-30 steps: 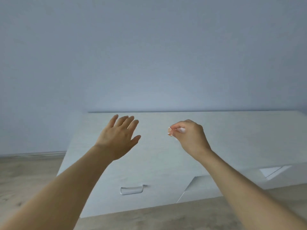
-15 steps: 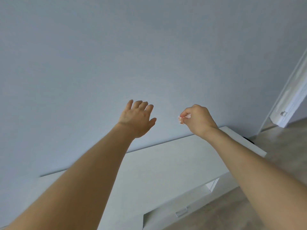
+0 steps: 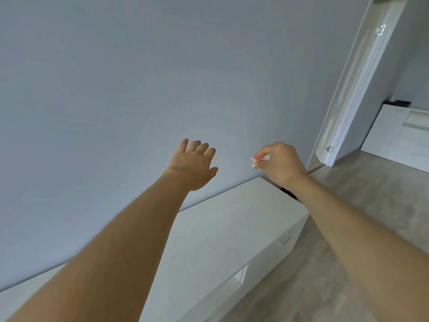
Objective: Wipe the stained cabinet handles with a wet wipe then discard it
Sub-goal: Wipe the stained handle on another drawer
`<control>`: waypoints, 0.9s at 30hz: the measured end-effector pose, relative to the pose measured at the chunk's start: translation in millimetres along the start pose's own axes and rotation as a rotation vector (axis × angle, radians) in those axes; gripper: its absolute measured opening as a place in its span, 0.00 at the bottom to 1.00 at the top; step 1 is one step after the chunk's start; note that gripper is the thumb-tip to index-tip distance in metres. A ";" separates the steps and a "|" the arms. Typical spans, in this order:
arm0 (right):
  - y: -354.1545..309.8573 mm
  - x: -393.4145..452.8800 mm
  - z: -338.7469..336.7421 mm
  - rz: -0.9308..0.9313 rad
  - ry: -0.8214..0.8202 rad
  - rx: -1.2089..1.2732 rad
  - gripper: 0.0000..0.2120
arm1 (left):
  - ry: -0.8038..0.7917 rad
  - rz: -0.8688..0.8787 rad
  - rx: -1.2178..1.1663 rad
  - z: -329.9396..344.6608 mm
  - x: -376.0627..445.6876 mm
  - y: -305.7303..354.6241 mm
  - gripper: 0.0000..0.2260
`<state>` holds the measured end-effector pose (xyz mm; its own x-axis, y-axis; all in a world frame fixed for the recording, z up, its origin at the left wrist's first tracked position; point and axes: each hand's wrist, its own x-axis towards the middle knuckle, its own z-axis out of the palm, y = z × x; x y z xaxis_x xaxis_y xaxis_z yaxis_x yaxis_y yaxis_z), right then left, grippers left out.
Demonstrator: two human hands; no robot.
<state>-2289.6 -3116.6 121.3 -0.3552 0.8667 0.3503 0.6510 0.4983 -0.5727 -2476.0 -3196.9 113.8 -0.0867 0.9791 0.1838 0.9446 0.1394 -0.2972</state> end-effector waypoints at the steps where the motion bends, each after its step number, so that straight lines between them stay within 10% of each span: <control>1: 13.3 13.7 -4.1 -0.001 -0.002 -0.012 0.05 | -0.023 -0.001 -0.002 1.5 18.6 5.1 0.26; 27: 532.1 398.5 -169.4 0.009 -0.102 -0.019 0.05 | -0.096 0.021 -0.024 35.8 568.4 399.9 0.25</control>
<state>-1971.1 -2510.3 81.7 -0.4151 0.8696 0.2675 0.6667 0.4908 -0.5610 -2158.8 -2579.3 65.9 -0.0956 0.9917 0.0863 0.9538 0.1161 -0.2771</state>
